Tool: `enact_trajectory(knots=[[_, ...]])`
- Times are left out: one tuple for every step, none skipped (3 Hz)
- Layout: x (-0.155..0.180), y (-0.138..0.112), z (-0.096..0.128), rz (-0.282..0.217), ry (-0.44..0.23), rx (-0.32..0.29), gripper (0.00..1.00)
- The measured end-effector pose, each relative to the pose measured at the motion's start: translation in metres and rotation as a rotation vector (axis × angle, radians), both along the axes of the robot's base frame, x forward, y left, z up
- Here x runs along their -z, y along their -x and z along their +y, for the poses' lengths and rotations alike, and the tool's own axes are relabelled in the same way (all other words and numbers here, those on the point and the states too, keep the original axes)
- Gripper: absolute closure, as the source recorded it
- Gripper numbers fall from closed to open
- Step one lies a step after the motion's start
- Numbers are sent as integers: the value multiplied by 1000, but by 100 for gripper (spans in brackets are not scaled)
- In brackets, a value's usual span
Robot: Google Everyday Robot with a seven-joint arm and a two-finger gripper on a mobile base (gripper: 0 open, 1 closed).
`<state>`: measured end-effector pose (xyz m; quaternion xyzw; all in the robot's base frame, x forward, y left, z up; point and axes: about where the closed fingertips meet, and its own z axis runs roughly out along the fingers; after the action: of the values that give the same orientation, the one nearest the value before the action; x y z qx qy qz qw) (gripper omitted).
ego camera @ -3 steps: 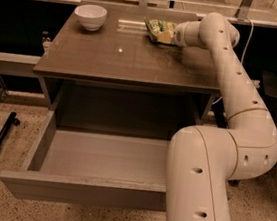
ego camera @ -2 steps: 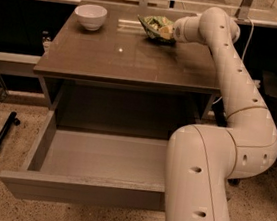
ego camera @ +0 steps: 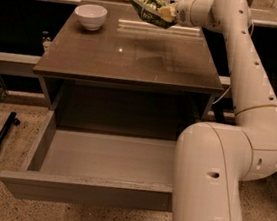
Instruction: Place green jalapeno chip bag into top drawer
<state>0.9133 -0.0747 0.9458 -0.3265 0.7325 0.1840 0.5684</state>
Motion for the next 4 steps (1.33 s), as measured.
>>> enact_trajectory(knots=[[-30, 36, 1, -18, -47, -82, 100], [-85, 84, -25, -87, -96, -84, 100], [-183, 158, -64, -230, -157, -6, 100], [-207, 204, -67, -257, -170, 8, 100]])
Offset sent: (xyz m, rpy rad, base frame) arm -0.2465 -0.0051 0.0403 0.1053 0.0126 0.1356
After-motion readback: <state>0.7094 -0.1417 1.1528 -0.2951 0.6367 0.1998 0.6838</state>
